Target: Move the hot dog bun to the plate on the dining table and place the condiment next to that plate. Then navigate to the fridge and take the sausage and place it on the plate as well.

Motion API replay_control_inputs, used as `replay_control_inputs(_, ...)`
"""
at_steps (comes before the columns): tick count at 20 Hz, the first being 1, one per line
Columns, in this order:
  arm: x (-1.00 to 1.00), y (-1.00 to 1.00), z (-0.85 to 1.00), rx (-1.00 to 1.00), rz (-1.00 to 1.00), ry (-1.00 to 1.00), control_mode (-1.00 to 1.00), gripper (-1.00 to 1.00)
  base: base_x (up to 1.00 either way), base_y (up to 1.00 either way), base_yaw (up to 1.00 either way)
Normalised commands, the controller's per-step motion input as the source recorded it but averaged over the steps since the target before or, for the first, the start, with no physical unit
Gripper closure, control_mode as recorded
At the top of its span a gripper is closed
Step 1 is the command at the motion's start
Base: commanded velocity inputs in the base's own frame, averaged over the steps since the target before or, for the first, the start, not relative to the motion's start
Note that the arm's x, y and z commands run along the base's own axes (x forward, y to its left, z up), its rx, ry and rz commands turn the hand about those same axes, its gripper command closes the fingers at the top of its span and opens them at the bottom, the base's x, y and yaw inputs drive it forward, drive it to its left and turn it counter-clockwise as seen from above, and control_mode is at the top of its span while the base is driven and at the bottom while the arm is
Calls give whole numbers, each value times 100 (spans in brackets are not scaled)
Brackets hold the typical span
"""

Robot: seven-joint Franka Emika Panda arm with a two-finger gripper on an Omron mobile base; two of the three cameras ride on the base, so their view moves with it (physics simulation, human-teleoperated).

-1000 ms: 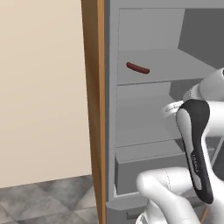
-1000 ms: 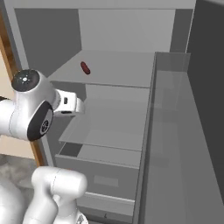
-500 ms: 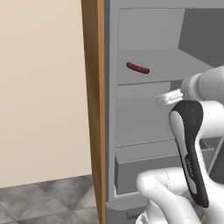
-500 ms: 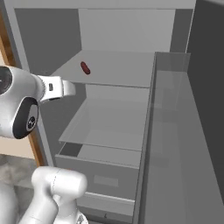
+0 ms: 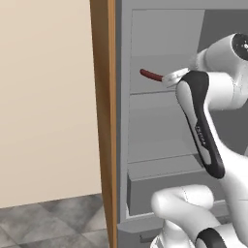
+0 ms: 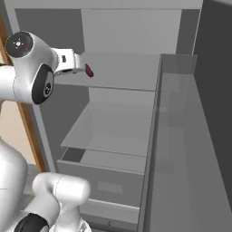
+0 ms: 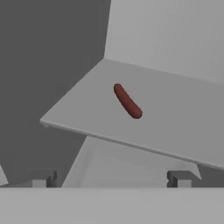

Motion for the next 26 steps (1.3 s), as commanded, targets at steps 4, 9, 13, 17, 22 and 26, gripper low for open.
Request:
replay_control_inputs(4, 94, -2, -23, 0, 3, 1, -100, -100, 0, 0, 0)
replay_control_inputs(9, 92, -6, -55, 4, 3, 4, -100, -100, 0, 0, 0)
replay_control_inputs(13, 81, -5, -26, 5, 3, 0, -100, -100, 0, 0, 0)
replay_control_inputs(17, 87, -1, -1, 1, 0, 1, -100, -100, 0, 0, 0)
replay_control_inputs(22, 79, 0, -4, 0, 0, 12, -100, -100, 0, 0, 0)
replay_control_inputs(26, 57, 0, -16, 0, 0, 16, -100, -100, 0, 0, 0)
